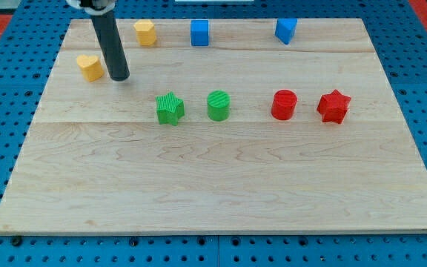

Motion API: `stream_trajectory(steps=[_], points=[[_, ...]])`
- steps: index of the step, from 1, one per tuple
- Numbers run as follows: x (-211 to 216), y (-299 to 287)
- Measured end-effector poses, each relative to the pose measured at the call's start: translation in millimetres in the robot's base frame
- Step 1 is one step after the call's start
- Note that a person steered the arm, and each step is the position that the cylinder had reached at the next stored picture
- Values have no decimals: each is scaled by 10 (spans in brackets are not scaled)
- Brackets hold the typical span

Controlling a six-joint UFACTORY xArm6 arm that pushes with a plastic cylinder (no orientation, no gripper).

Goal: Move the green blocks slightly to the bottom of the board

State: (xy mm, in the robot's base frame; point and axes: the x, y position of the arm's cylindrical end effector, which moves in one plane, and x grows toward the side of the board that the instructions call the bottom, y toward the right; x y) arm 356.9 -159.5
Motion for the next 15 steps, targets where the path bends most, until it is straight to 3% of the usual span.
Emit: stream_trajectory(steps=[2,3,4,5,6,8,9,11,13,14,15], points=[[589,1220],[1215,1229],[1161,1667],[569,1214],[455,966],[780,579],[1194,1334],[1480,2648],[505,1235],[-3,1406],[112,1786]])
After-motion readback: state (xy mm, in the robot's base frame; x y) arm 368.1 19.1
